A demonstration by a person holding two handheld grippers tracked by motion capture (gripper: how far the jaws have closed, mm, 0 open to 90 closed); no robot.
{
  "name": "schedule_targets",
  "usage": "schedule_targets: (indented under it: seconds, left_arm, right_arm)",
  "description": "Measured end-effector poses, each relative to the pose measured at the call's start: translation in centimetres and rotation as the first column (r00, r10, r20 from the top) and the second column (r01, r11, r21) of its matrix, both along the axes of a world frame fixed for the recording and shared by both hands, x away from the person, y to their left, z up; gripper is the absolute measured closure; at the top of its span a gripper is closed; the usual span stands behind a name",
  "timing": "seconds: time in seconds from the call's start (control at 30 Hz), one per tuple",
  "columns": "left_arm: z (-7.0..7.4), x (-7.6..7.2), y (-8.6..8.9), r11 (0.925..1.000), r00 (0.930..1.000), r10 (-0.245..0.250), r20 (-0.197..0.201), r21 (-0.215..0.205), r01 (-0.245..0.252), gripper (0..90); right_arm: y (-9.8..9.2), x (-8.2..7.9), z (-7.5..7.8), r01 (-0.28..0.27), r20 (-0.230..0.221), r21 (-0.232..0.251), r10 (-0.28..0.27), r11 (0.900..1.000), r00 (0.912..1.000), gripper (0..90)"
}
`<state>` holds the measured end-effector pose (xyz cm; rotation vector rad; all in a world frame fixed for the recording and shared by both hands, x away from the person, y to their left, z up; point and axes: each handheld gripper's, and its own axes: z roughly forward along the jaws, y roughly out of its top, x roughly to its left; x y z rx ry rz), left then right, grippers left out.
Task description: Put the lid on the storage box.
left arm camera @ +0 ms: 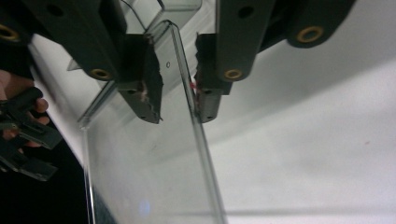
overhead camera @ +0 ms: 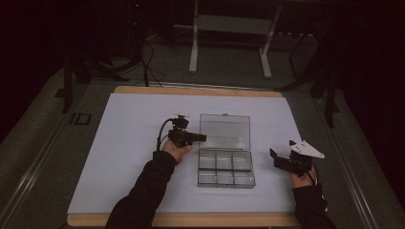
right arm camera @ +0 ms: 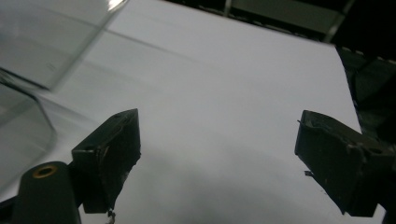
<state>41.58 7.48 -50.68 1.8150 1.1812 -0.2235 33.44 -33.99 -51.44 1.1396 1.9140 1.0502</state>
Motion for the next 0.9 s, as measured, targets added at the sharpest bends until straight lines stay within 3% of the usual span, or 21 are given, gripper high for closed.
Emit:
schedule_targets:
  seconds: [0.13, 0.3, 0.37, 0.4, 0.43, 0.5, 0.77, 0.87, 0.9]
  left_arm:
    - [0.2, -0.4, 0.6, 0.9992, 0.9987, -0.027, 0.044, -0.028, 0.029, 79.1]
    - [0.6, -0.9, 0.7, 0.9981, 0.9911, -0.061, 0.118, 0.007, 0.061, 80.5]
    - [0.6, -1.0, 0.7, 0.9977, 0.9893, -0.067, 0.129, 0.012, 0.066, 80.7]
    - [0.6, -1.2, 0.7, 0.9972, 0.9852, -0.074, 0.154, 0.018, 0.072, 80.7]
    - [0.6, -1.3, 0.8, 0.9969, 0.9832, -0.078, 0.165, 0.02, 0.076, 80.9]
    - [0.5, -1.5, 0.8, 0.9967, 0.9789, -0.081, 0.188, 0.02, 0.078, 81.1]
    - [0.5, -2.0, 1.0, 0.9948, 0.963, -0.102, 0.249, 0.031, 0.098, 81.6]
    - [0.7, -2.0, 0.9, 0.9943, 0.9615, -0.105, 0.254, 0.046, 0.096, 81.4]
    - [0.7, -2.0, 0.9, 0.9945, 0.9641, -0.102, 0.245, 0.045, 0.094, 81.0]
  right_arm:
    - [1.5, 0.4, 1.1, -0.059, -0.015, 0.061, 0.06, 0.996, 0.9981, 14.0]
    - [4.0, 1.2, 1.6, -0.133, -0.028, 0.081, 0.135, 0.988, 0.9904, 13.5]
    - [4.5, 1.4, 1.7, -0.145, -0.035, 0.088, 0.149, 0.985, 0.9882, 13.5]
    - [4.9, 1.6, 1.8, -0.161, -0.045, 0.105, 0.167, 0.981, 0.985, 13.8]
    - [5.6, 2.1, 2.1, -0.176, -0.062, 0.133, 0.185, 0.975, 0.9808, 16.8]
    - [6.2, 2.6, 2.4, -0.185, -0.07, 0.146, 0.197, 0.972, 0.978, 22.8]
    - [7.6, 3.9, 3.2, -0.238, -0.086, 0.156, 0.253, 0.959, 0.9636, 56.7]
    - [8.1, 4.1, 3.3, -0.24, -0.102, 0.132, 0.254, 0.962, 0.9617, 63.4]
    - [8.1, 4.1, 3.3, -0.24, -0.101, 0.127, 0.253, 0.962, 0.9621, 64.0]
